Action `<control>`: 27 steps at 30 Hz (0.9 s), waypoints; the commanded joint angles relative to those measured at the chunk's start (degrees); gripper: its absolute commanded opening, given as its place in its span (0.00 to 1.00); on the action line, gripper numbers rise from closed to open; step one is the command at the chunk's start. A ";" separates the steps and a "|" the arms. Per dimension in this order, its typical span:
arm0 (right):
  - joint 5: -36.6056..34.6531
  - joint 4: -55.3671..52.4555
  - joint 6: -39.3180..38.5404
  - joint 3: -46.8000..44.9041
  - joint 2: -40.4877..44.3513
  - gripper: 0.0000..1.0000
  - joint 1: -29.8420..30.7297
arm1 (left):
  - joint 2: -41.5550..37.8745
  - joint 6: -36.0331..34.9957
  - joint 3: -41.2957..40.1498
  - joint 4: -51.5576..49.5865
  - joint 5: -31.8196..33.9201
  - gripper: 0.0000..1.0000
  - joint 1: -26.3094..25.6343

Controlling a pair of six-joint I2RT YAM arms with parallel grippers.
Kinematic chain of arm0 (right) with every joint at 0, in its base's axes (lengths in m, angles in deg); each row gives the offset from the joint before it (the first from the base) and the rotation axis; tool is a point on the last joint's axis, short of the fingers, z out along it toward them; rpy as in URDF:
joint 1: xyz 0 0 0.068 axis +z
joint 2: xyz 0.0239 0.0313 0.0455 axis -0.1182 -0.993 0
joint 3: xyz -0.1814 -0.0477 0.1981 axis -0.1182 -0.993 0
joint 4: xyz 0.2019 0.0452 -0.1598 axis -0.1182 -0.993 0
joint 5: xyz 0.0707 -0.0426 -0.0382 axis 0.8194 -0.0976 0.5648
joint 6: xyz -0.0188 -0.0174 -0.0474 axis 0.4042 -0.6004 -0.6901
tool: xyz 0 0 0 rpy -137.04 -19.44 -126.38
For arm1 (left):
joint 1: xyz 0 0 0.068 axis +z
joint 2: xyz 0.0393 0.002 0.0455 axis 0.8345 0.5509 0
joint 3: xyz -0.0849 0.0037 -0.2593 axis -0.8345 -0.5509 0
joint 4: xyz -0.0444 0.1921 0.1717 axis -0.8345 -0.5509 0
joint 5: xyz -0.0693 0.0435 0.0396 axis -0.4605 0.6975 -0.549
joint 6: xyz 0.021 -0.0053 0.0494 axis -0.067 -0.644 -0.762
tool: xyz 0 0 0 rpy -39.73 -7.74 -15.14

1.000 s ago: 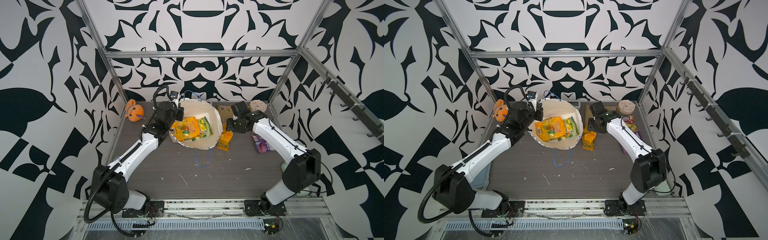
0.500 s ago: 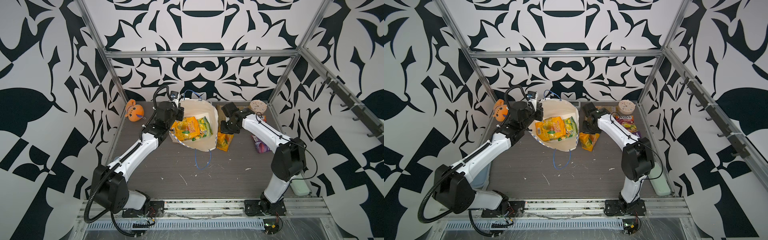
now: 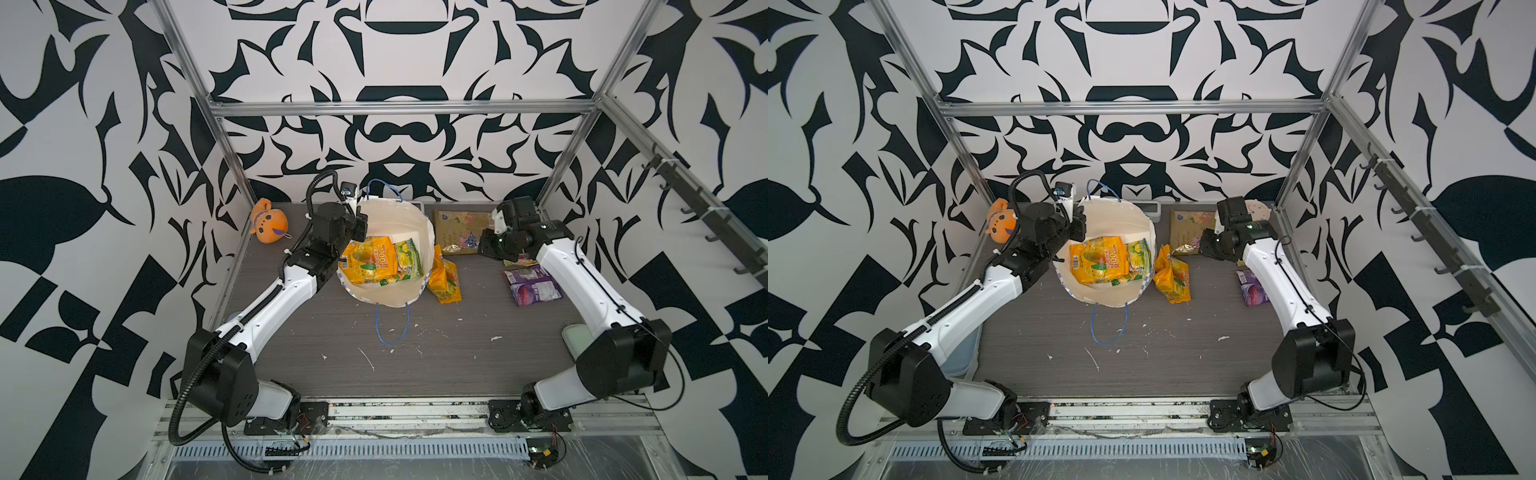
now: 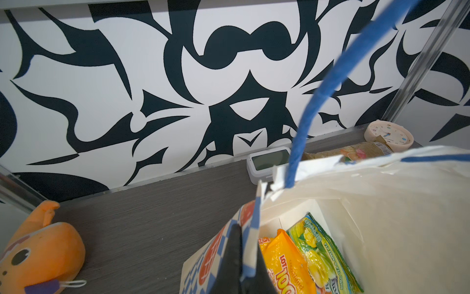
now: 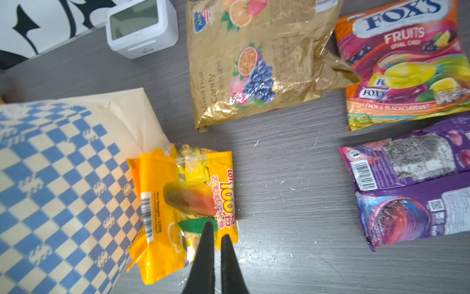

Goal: Take the snacks out of the paper bag
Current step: Move the snack to the middle-right of the table.

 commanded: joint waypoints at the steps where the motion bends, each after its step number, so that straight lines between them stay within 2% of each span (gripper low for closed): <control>1: 8.55 6.17 -0.21 -2.78 -1.25 0.03 3.16 | -0.03 0.64 2.36 3.98 0.10 0.00 0.28; 4: 8.77 9.29 -0.33 -4.01 -4.42 0.02 6.88 | -0.03 0.92 2.41 4.05 0.97 0.00 0.27; 9: 17.61 23.43 3.80 -8.77 -4.11 0.02 10.02 | -0.46 -0.53 2.85 2.84 2.29 0.00 0.48; 11: 19.24 25.60 4.92 -8.51 -6.39 0.01 10.30 | -0.58 -0.75 2.64 2.74 2.53 0.00 0.75; 17: 13.50 22.46 2.43 -4.67 -15.08 0.00 12.68 | -1.01 -0.32 2.43 2.74 2.47 0.00 1.47; 27: 2.36 16.56 0.37 -3.91 -19.38 0.00 13.58 | -0.91 -0.16 2.54 2.22 2.31 0.00 1.43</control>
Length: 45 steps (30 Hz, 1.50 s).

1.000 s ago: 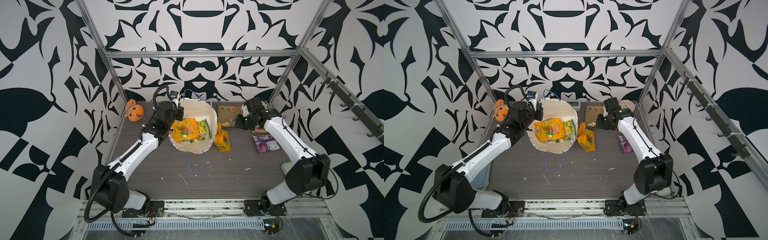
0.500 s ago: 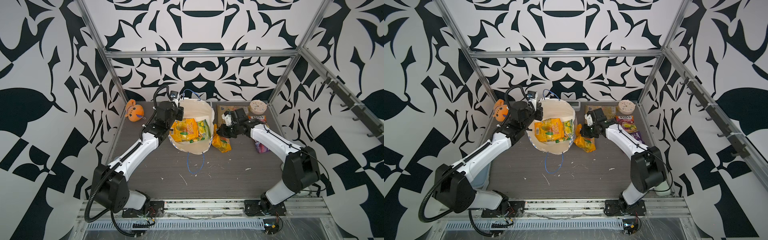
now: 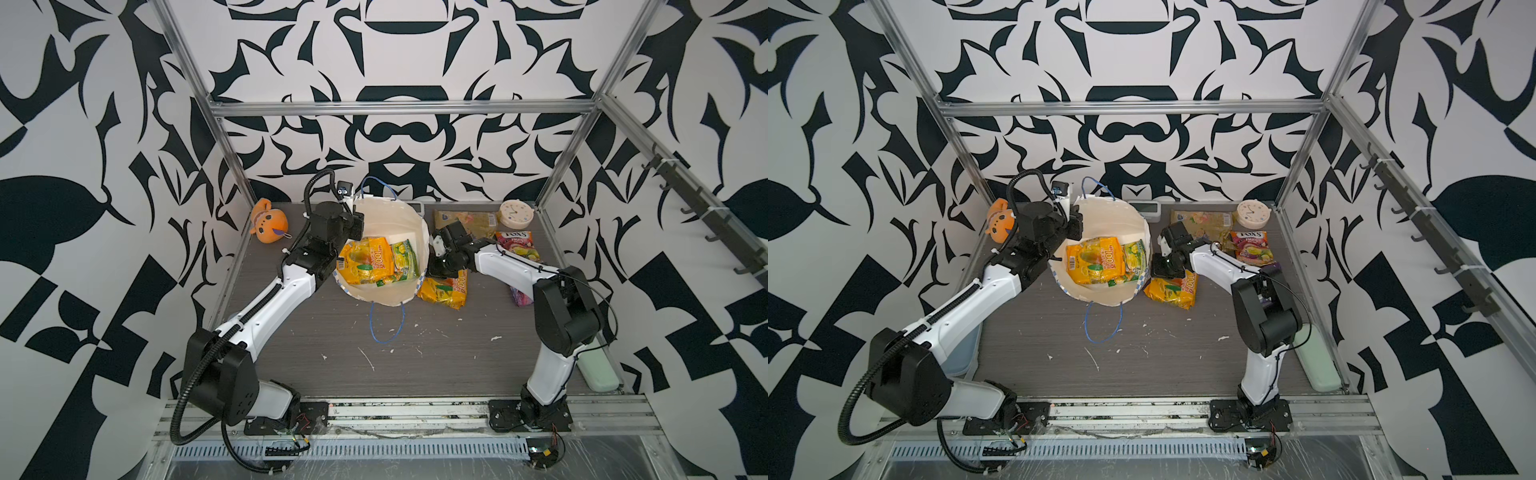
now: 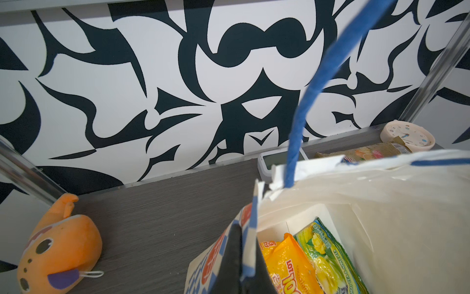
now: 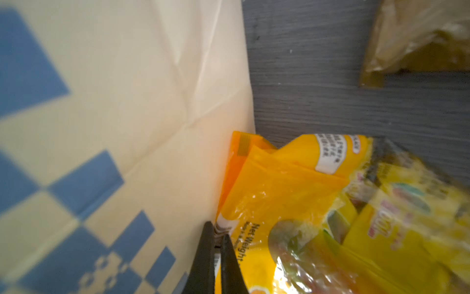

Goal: Take the snacks out of the paper bag
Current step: Move the snack to the middle-right of the table.

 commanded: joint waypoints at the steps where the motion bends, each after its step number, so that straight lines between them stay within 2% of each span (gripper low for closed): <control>1: -6.51 -4.08 -2.09 1.29 0.46 0.00 -0.18 | -1.01 0.43 2.56 2.67 0.37 0.00 0.18; 7: -11.32 -7.68 -6.75 -1.30 2.74 0.00 -2.67 | -1.10 0.50 2.43 2.54 0.47 0.00 0.11; 13: -9.89 -11.49 -8.65 -0.12 9.51 0.00 -4.86 | -1.28 0.61 2.25 2.59 0.29 0.00 0.13; 18: -6.07 -15.19 -4.65 0.69 16.11 0.00 -1.62 | -1.16 1.37 2.33 2.66 -0.13 0.00 0.18; 22: -11.01 -20.81 -0.80 -2.74 18.99 0.00 4.19 | -0.81 1.66 2.31 2.60 -0.22 0.00 0.16; 25: -13.20 -21.58 4.19 -9.13 21.47 0.00 7.52 | -0.68 1.92 2.23 2.76 -0.34 0.00 0.14; 31: -19.91 -21.38 13.05 -20.53 27.32 0.00 8.41 | -0.31 2.13 2.34 3.32 -0.58 0.00 0.18; 35: -26.14 -22.40 11.89 -20.87 25.03 0.00 6.49 | 0.39 2.33 2.42 3.79 -0.74 0.00 0.18; 40: -24.38 -17.14 10.72 -21.05 21.97 0.00 -0.62 | 0.26 2.24 2.62 3.29 -0.98 0.00 0.18; 45: -27.03 -14.79 9.63 -19.73 21.41 0.00 -5.20 | -0.81 2.06 2.01 2.91 -0.60 0.00 0.16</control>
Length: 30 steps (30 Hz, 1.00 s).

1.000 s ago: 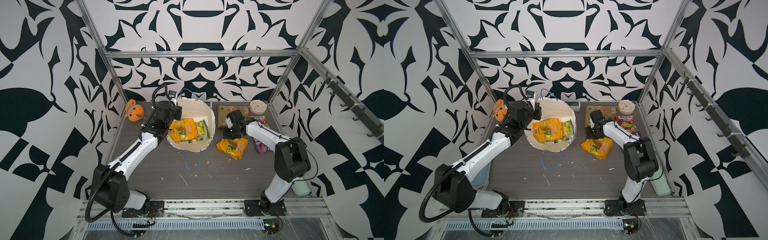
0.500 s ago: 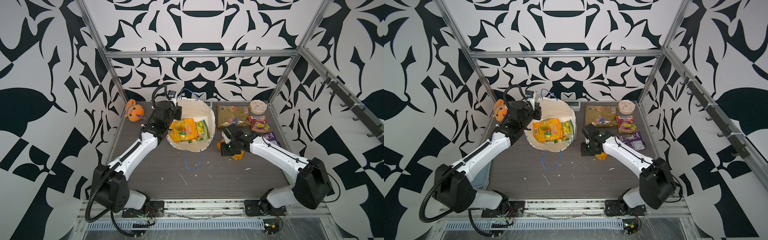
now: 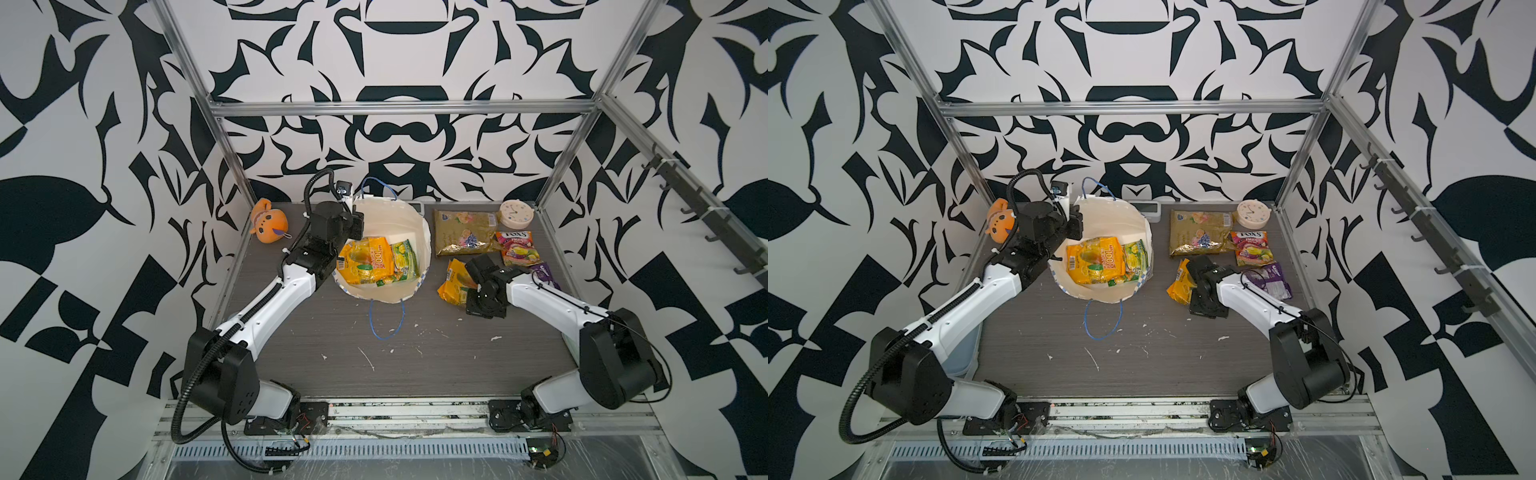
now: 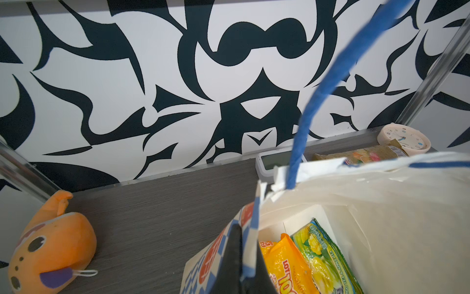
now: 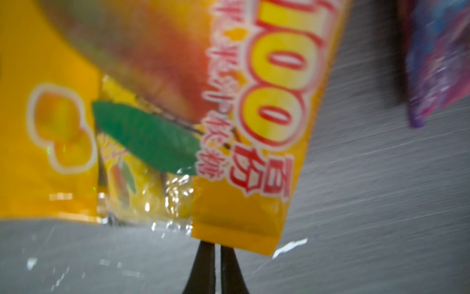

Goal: Take the snacks out of the paper bag
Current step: Move the snack to the middle-right of the table.

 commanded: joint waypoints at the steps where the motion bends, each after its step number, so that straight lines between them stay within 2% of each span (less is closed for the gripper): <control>1: -3.60 2.79 -0.52 2.30 0.60 0.00 -2.25 | -1.23 0.67 1.68 2.87 0.03 0.00 0.17; 6: -1.42 3.07 -1.99 5.44 -0.63 0.00 -3.48 | -1.41 0.68 1.42 2.97 0.16 0.00 0.15; 12: 5.77 8.22 2.50 1.29 8.13 0.00 -3.21 | -1.94 0.36 1.42 2.81 0.52 0.00 0.18; 16: 4.75 11.34 1.63 1.65 12.58 0.00 1.79 | -1.79 0.65 1.72 2.71 -0.27 0.00 0.17; 19: 7.91 13.27 -1.03 3.85 8.78 0.00 4.98 | -1.50 0.90 1.70 3.22 -0.45 0.00 0.16; 24: 2.78 12.27 -2.37 9.79 -1.75 0.00 11.02 | -0.85 1.15 2.32 2.57 -0.90 0.00 0.16; 30: -1.07 15.37 -1.14 12.17 -10.19 0.00 10.39 | -1.34 1.24 2.42 1.89 -0.95 0.00 0.18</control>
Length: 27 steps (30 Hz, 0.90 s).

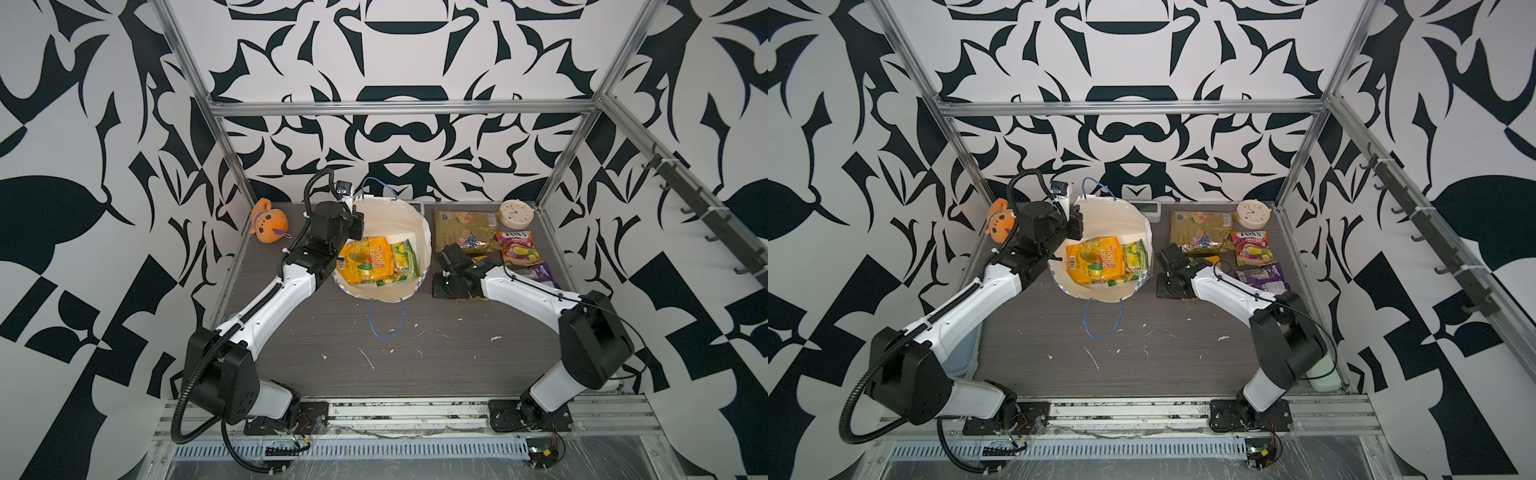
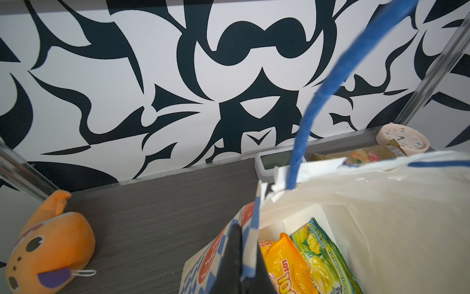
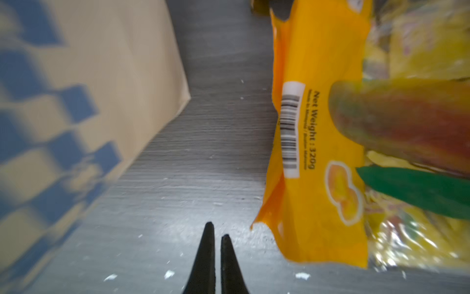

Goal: Take the snacks out of the paper bag
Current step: Move the snack to the middle-right of the table.

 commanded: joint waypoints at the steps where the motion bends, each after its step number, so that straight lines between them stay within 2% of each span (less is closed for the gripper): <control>1: -5.05 1.12 -0.09 3.51 -1.72 0.00 -1.45 | -1.42 1.06 2.43 1.78 -0.75 0.00 0.18; 12: -4.83 2.60 -1.34 5.01 -6.04 0.00 -7.60 | -2.33 0.75 1.76 1.84 -1.77 0.00 0.18; 20: 1.58 5.68 -1.47 6.63 -5.26 0.00 -7.99 | -2.20 0.79 1.21 2.45 -3.05 0.00 0.15; 23: 4.15 8.01 -2.81 7.11 -1.85 0.00 -7.27 | -1.87 1.05 1.44 2.46 -4.13 0.00 0.15; 27: 0.04 9.22 -5.98 6.68 9.53 0.00 -6.06 | -2.55 -0.35 1.31 2.11 -6.50 0.00 0.17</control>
